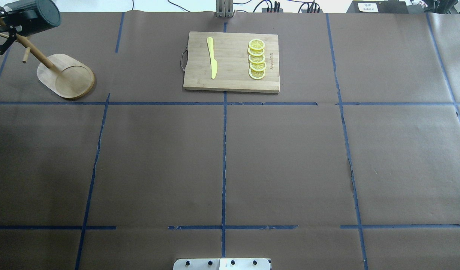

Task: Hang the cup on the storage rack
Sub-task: 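Hook the mug handle over a rack peg with the left gripper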

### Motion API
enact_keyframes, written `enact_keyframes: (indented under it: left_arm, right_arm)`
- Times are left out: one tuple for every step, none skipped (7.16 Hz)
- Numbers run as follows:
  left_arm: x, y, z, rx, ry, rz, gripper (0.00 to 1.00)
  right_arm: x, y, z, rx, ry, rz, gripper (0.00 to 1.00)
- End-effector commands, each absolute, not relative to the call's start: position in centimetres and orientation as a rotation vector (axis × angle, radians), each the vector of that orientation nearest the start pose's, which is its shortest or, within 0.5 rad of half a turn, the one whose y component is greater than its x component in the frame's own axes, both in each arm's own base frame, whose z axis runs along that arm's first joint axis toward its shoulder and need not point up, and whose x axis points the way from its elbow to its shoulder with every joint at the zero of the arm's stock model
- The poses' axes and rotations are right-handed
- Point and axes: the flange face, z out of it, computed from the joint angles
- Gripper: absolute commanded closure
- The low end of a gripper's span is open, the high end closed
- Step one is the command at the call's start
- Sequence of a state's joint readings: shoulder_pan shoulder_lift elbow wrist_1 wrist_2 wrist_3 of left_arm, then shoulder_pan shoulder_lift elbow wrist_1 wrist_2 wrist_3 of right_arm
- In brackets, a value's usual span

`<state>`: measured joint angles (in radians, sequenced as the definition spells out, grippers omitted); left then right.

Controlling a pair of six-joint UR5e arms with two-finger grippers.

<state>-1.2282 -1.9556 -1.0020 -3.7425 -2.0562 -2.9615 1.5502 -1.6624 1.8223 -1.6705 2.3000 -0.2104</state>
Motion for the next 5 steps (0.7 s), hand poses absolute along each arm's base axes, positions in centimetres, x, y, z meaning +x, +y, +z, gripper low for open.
enact_keyframes:
  left_arm:
    - [11.2,-58.0,51.0,-0.515,2.08,-1.223,1.0]
    - [11.0,-57.9,51.7,-0.519,2.069,-1.241,1.0]
    - [11.1,-57.9,52.8,-0.524,2.049,-1.265,1.0]
    - [11.0,-58.0,53.4,-0.525,2.04,-1.279,1.0]
    - [11.0,-57.9,54.1,-0.528,2.028,-1.295,0.98]
  right_arm:
    - [5.8,-45.4,59.1,0.128,-0.721,-0.244,0.0]
    - [5.8,-45.5,59.0,0.13,-0.72,-0.244,0.0]
    - [5.8,-45.5,59.0,0.129,-0.72,-0.243,0.0]
    - [5.8,-45.5,59.0,0.129,-0.72,-0.243,0.0]
    - [5.8,-45.5,59.0,0.129,-0.72,-0.243,0.0]
